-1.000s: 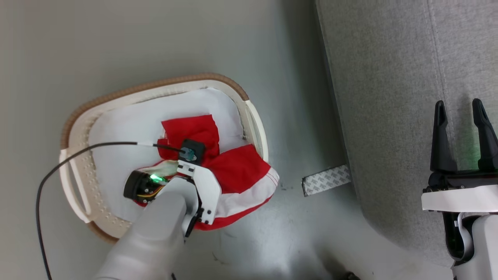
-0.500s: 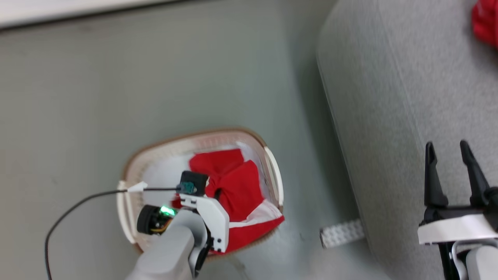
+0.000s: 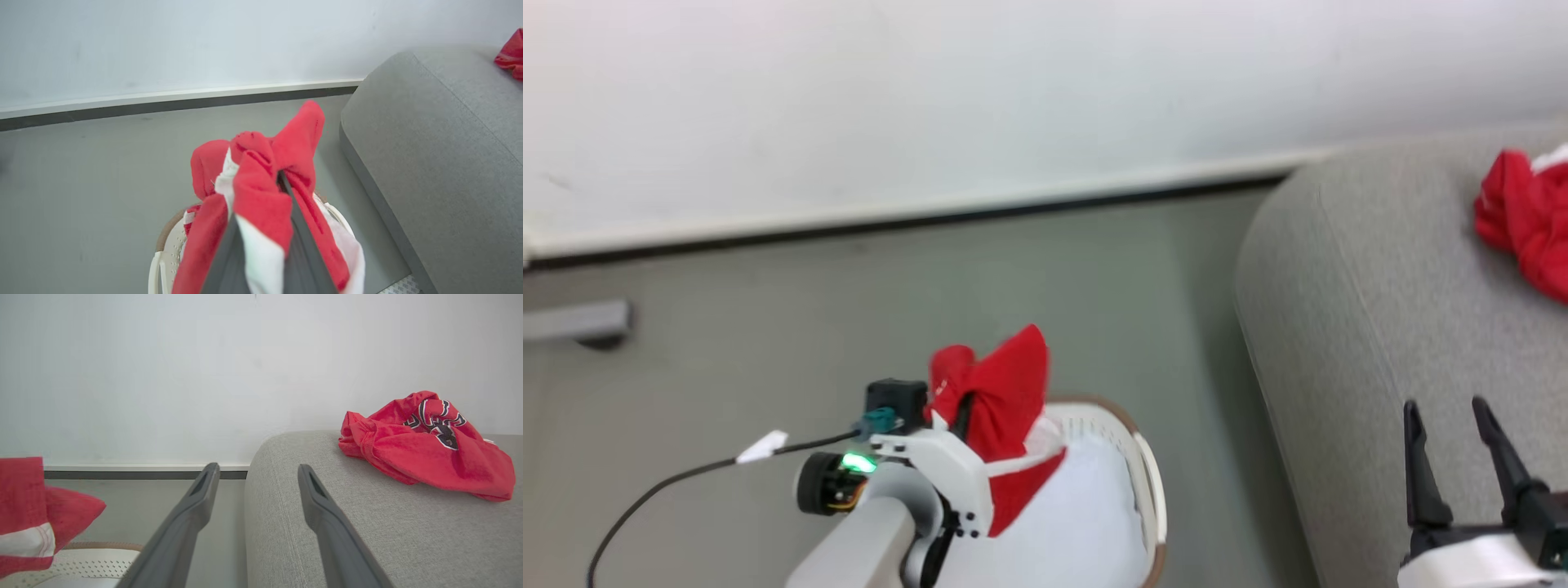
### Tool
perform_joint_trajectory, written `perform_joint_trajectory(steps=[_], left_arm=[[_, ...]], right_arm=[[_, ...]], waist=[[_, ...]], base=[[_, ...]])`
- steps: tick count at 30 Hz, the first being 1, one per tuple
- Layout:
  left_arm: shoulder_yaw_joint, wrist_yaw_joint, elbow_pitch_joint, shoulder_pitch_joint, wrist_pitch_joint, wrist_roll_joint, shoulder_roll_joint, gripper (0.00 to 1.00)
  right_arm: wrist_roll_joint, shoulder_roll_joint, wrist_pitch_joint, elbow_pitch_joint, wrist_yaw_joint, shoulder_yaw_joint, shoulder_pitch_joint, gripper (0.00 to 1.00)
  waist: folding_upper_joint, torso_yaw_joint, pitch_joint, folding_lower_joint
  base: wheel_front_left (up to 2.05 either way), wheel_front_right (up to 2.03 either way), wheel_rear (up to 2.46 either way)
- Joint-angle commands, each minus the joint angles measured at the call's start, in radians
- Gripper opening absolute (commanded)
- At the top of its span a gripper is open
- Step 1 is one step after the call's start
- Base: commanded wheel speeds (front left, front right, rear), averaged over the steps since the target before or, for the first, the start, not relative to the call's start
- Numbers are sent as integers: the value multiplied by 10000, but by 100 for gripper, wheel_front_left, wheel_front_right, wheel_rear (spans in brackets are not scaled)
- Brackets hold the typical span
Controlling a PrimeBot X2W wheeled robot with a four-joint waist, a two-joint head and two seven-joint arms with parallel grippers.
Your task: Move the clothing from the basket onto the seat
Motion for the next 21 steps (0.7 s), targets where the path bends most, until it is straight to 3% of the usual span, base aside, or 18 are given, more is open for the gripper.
perform_joint_trajectory(steps=[1,7,21], left_arm=[[87,106,-353,263,-119,-100,209,0],[370,536,-1964,895,-33,-295,877,0],[816,1692,-5700,2120,830,-283,2414,0]], right_arm=[[-140,16,7,62,-26,-16,316,100],[-345,37,7,132,-26,140,897,100],[-498,60,7,6,-26,492,1460,100]], waist=[[0,391,-925,2],[0,406,-1836,2],[0,423,-2598,2]], base=[[0,0,0],[0,0,0],[0,0,0]])
